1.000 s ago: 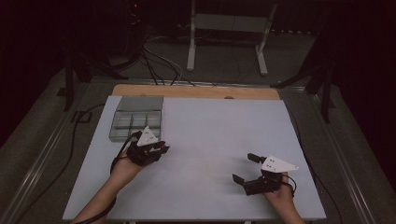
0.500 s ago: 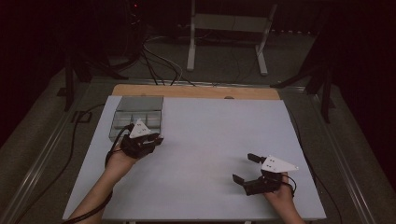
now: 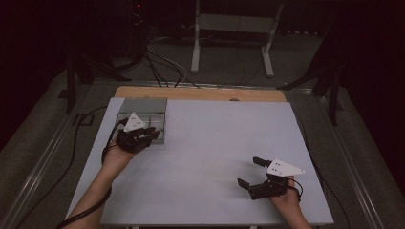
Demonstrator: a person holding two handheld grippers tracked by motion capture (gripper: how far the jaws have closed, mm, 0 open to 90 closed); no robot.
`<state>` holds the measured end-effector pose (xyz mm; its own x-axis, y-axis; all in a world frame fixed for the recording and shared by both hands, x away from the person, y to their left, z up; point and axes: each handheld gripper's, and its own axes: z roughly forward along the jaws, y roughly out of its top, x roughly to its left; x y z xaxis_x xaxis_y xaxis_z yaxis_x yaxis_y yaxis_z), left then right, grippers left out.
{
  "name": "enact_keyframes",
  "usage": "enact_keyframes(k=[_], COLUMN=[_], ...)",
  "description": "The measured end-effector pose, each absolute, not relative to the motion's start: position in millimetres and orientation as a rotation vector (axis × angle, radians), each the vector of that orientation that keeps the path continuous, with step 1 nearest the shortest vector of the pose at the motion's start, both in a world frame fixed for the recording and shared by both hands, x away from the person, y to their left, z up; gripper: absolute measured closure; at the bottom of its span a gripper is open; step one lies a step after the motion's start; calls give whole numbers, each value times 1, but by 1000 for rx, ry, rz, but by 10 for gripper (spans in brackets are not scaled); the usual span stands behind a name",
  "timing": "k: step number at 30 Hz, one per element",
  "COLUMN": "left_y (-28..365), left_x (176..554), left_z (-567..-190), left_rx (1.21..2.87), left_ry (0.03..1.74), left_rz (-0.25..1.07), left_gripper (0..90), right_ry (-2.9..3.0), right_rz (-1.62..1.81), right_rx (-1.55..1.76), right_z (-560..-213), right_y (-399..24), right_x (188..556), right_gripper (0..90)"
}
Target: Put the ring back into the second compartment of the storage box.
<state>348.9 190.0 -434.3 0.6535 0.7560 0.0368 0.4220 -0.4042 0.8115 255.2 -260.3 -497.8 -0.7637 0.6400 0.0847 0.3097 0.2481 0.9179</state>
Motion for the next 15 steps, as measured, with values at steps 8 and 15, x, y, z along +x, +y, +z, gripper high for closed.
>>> enact_keyframes(k=[8,15], left_y=[200,213], left_x=[362,375], left_z=[-429,-433], left_rx=[2027,1999], left_ry=[939,995], left_rz=[520,506], left_gripper=[741,741], right_ry=[2217,2224], right_rz=[1525,1524], right_rx=[881,868], right_z=[-498,-498], right_y=[-261,-259], right_x=[255,254], right_gripper=[0,0])
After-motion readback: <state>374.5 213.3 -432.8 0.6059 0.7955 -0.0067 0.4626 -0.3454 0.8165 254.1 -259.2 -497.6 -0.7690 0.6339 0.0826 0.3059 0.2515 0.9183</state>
